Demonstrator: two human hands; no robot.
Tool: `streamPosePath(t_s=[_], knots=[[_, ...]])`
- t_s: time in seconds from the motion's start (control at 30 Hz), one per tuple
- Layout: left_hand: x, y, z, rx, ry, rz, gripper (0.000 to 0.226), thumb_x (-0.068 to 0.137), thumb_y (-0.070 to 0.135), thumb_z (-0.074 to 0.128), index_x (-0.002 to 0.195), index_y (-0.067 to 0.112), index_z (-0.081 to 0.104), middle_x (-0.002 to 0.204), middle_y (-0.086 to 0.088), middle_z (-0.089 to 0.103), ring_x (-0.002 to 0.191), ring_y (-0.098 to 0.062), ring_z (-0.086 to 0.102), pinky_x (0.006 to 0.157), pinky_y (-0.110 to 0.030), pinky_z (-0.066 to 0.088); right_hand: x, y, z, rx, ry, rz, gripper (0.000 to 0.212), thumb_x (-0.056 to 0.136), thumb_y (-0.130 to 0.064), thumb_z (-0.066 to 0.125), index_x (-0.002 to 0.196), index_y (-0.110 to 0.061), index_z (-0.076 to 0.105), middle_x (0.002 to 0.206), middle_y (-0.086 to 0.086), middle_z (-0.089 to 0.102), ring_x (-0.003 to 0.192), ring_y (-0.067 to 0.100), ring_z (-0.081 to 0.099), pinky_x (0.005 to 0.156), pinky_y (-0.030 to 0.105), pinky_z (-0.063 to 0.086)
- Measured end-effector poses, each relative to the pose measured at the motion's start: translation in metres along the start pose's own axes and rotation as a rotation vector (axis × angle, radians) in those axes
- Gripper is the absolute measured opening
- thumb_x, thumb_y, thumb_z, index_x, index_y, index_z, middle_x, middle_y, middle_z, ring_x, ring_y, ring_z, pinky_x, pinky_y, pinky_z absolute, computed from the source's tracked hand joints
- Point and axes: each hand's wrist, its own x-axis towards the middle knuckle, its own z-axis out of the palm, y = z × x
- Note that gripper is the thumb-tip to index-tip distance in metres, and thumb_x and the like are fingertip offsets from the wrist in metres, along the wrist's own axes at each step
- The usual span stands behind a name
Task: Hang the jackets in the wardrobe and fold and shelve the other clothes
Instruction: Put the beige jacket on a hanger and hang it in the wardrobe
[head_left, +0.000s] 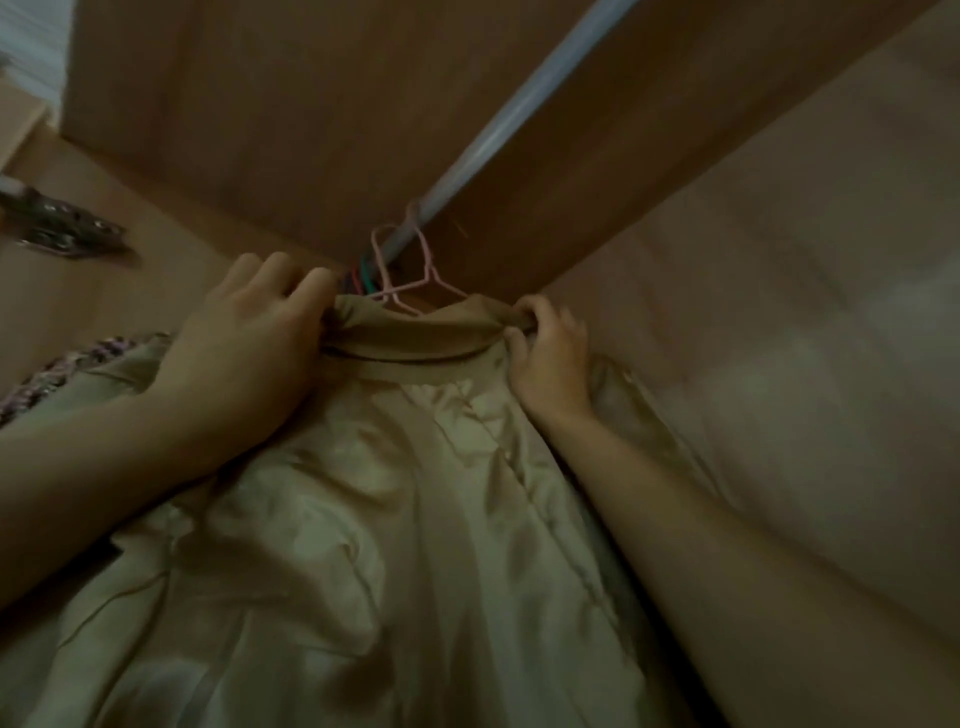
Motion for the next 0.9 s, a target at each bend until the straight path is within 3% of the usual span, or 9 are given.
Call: streamPosePath(t_s=[0.1, 0.2, 0.27, 0.4, 0.57, 0.7, 0.73, 0.83, 0.9], knots=[[-0.015, 0.012, -0.022, 0.132, -0.174, -0.061, 0.056, 0.090, 0.057, 0.038, 0.114, 0.008, 0.052, 0.116, -0.020, 0.051, 0.109, -0.040, 0.046, 0.089, -0.055, 0.041, -0.029, -0.004, -0.015, -0.131, -0.267, -0.062, 0.072, 0.092, -0.065, 0.040, 0.153, -0.033, 0.019, 0.160, 0.005, 0.015, 0.146, 0.026, 0.012, 0.118, 0.050, 0.008], [-0.036, 0.034, -0.054, 0.151, -0.407, 0.083, 0.088, 0.079, 0.088, 0.015, 0.146, 0.035, 0.037, 0.159, -0.009, 0.025, 0.148, -0.036, 0.014, 0.114, -0.062, 0.017, -0.062, 0.005, -0.033, -0.246, -0.480, -0.039, 0.091, 0.075, -0.090, 0.025, 0.147, -0.052, -0.015, 0.163, -0.002, -0.019, 0.149, 0.023, -0.020, 0.114, 0.062, -0.013], [-0.062, 0.038, -0.058, 0.113, -0.508, 0.162, 0.097, 0.065, 0.100, 0.008, 0.150, 0.054, 0.015, 0.166, -0.001, 0.002, 0.152, -0.033, -0.006, 0.116, -0.065, 0.001, -0.085, 0.018, -0.042, -0.317, -0.545, -0.040, 0.098, 0.068, -0.095, 0.025, 0.143, -0.054, -0.024, 0.161, -0.001, -0.025, 0.147, 0.024, -0.026, 0.113, 0.063, -0.016], [-0.103, 0.023, -0.056, 0.144, -0.589, 0.259, 0.097, 0.069, 0.097, 0.030, 0.143, 0.037, 0.048, 0.155, -0.014, 0.038, 0.143, -0.044, 0.028, 0.104, -0.078, 0.018, -0.131, 0.044, -0.044, -0.478, -0.604, -0.046, 0.105, 0.067, -0.097, 0.025, 0.144, -0.050, -0.028, 0.157, -0.001, -0.036, 0.143, 0.024, -0.035, 0.113, 0.064, -0.016], [-0.118, 0.011, -0.047, 0.197, -0.660, 0.291, 0.094, 0.074, 0.091, 0.030, 0.145, 0.032, 0.047, 0.158, -0.017, 0.030, 0.147, -0.046, 0.018, 0.108, -0.077, 0.008, -0.167, 0.049, -0.039, -0.533, -0.668, -0.019, 0.101, 0.070, -0.094, 0.016, 0.144, -0.045, -0.030, 0.155, 0.000, -0.038, 0.145, 0.027, -0.031, 0.116, 0.062, -0.008], [-0.134, 0.031, -0.077, 0.002, -0.729, 0.332, 0.096, 0.060, 0.104, 0.020, 0.146, 0.062, 0.017, 0.166, -0.007, -0.003, 0.149, -0.042, -0.012, 0.109, -0.074, -0.010, -0.205, 0.037, -0.069, -0.501, -0.699, -0.031, 0.097, 0.071, -0.091, 0.013, 0.145, -0.044, -0.029, 0.155, 0.001, -0.038, 0.145, 0.032, -0.029, 0.117, 0.058, -0.010], [-0.147, 0.037, -0.090, -0.076, -0.728, 0.371, 0.100, 0.054, 0.107, 0.020, 0.145, 0.064, 0.018, 0.166, -0.007, 0.001, 0.150, -0.041, -0.009, 0.110, -0.070, -0.010, -0.217, 0.034, -0.080, -0.517, -0.724, -0.052, 0.098, 0.070, -0.092, 0.013, 0.145, -0.045, -0.029, 0.156, 0.001, -0.038, 0.144, 0.033, -0.030, 0.117, 0.058, -0.012], [-0.183, 0.044, -0.124, -0.124, -0.851, 0.476, 0.114, 0.040, 0.104, 0.038, 0.137, 0.045, 0.053, 0.152, -0.017, 0.042, 0.142, -0.041, 0.028, 0.104, -0.074, 0.009, -0.253, 0.036, -0.109, -0.632, -0.834, -0.130, 0.110, 0.062, -0.100, 0.021, 0.147, -0.046, -0.023, 0.158, 0.003, -0.034, 0.143, 0.034, -0.032, 0.116, 0.060, -0.012], [-0.197, 0.034, -0.129, -0.056, -0.931, 0.493, 0.119, 0.031, 0.096, 0.050, 0.135, 0.039, 0.056, 0.152, -0.018, 0.042, 0.141, -0.046, 0.030, 0.103, -0.079, 0.012, -0.272, 0.045, -0.123, -0.693, -0.879, -0.139, 0.115, 0.061, -0.102, 0.028, 0.151, -0.044, -0.013, 0.162, 0.003, -0.021, 0.147, 0.035, -0.023, 0.117, 0.063, -0.002]])
